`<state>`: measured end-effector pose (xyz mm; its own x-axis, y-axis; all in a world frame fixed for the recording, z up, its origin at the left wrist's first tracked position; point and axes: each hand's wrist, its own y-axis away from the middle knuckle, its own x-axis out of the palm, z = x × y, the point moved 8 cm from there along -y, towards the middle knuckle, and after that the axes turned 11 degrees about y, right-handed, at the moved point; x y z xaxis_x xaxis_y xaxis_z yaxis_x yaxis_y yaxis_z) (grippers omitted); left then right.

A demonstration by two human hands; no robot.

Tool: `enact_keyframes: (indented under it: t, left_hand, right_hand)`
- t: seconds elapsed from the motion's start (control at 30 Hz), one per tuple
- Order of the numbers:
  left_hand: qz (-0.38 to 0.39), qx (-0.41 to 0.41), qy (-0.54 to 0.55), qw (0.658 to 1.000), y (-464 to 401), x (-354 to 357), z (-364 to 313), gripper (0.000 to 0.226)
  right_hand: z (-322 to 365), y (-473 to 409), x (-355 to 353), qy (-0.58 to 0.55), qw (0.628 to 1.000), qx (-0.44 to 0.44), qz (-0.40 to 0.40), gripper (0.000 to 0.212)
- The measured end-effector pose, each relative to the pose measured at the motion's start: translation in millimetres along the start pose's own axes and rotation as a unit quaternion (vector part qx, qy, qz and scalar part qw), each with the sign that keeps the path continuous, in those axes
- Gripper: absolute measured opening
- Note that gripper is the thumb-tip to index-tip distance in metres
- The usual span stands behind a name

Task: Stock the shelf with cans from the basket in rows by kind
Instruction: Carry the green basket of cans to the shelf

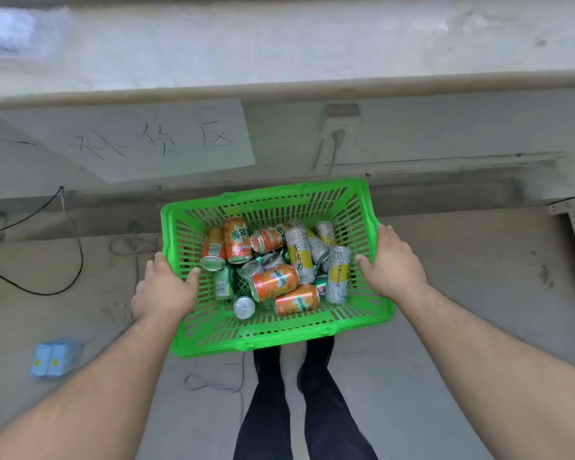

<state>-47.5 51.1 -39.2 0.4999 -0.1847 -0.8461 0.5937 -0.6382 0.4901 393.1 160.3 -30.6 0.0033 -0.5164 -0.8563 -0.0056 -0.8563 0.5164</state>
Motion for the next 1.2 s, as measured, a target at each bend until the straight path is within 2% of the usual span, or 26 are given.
enact_keyframes:
  t: [0.17,0.3,0.4,0.5,0.6,0.9,1.0,1.2]
  left_hand:
    - [-0.002,-0.014,0.015,1.000,-15,10,3,0.078]
    - [0.000,-0.027,0.032,0.999,-20,16,4,0.073]
    - [0.002,-0.050,0.050,0.997,-27,22,14,0.057]
    - [0.003,-0.077,0.083,0.994,-32,25,23,0.038]
    - [0.015,-0.086,0.102,0.991,-33,22,23,0.030]
    - [0.018,-0.026,0.087,0.996,2,-6,10,0.028]
    - [0.032,0.016,0.068,0.997,25,-23,-13,0.028]
    - [0.073,0.110,0.037,0.991,72,-43,-81,0.029]
  right_hand:
    - [-3,-13,15,-0.024,0.999,0.045,0.010,0.082]
    - [-5,-21,18,-0.025,0.997,0.072,-0.015,0.071]
    - [-13,-28,24,-0.036,0.992,0.118,-0.019,0.060]
    - [-21,-32,30,-0.069,0.982,0.176,0.004,0.031]
    - [-30,-36,36,-0.107,0.971,0.212,0.041,0.025]
    - [-67,12,29,-0.186,0.961,0.205,0.028,0.014]
    - [-90,54,10,-0.218,0.951,0.220,0.021,0.009]
    - [-155,153,-15,-0.278,0.914,0.295,-0.005,0.014]
